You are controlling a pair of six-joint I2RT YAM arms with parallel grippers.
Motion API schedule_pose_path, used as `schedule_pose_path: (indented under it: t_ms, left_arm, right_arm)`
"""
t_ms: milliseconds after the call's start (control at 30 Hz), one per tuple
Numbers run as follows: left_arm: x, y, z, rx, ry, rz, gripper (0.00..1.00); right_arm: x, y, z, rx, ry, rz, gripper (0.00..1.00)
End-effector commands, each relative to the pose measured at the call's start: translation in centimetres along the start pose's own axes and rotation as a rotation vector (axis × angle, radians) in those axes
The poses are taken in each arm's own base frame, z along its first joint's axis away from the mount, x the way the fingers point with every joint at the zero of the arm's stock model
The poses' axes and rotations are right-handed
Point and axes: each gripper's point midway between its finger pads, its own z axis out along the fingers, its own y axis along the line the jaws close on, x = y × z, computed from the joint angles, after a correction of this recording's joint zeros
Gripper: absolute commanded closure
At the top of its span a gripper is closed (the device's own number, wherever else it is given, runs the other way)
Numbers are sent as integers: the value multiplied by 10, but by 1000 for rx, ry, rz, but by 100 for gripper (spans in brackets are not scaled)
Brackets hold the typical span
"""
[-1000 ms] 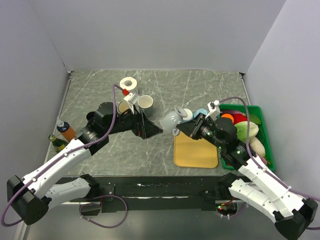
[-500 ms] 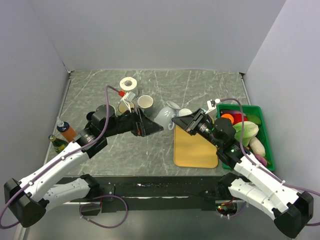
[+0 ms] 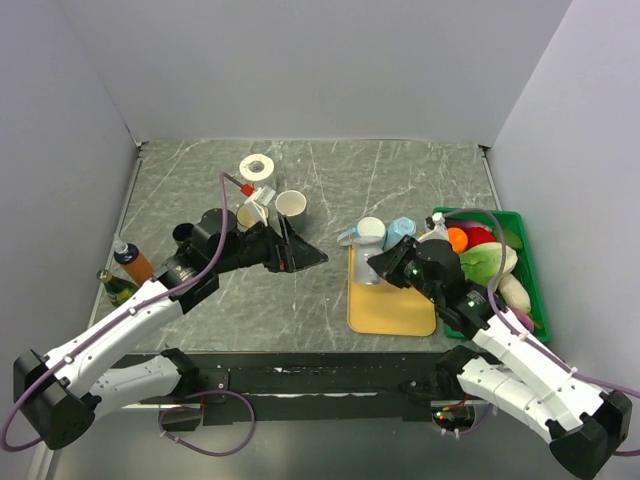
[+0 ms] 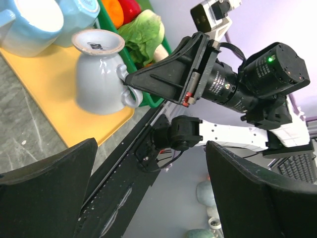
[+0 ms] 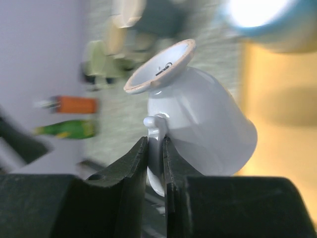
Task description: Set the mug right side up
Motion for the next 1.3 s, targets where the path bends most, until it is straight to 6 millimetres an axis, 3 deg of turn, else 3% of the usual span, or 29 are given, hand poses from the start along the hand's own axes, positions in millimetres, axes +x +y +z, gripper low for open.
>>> schedule_pose_path:
  t_ms: [0, 67, 300, 600, 700, 733, 967, 1267]
  left_arm:
    - [-3, -1, 3, 2, -3, 38, 4]
    - [-2, 1, 4, -3, 1, 37, 4]
    - [3, 6, 7, -6, 16, 30, 4]
    - [22, 30, 17, -41, 76, 7, 4]
    - [27, 36, 20, -50, 93, 3, 4]
    - [28, 38, 21, -55, 96, 4, 4]
    - [25, 44, 20, -90, 85, 25, 4]
    - [12, 46, 12, -151, 33, 73, 4]
  right_arm:
    - [-24, -26, -1, 150, -111, -129, 100]
    - [-15, -43, 6, 223, -73, -148, 100]
    - [7, -72, 23, 326, 7, -162, 100]
    - [12, -65, 26, 320, 53, -155, 100]
    - [14, -69, 27, 367, 89, -182, 100]
    - [20, -82, 28, 428, 131, -218, 100]
    - [25, -103, 28, 610, 248, -363, 100]
    - [22, -101, 29, 718, 328, -540, 99]
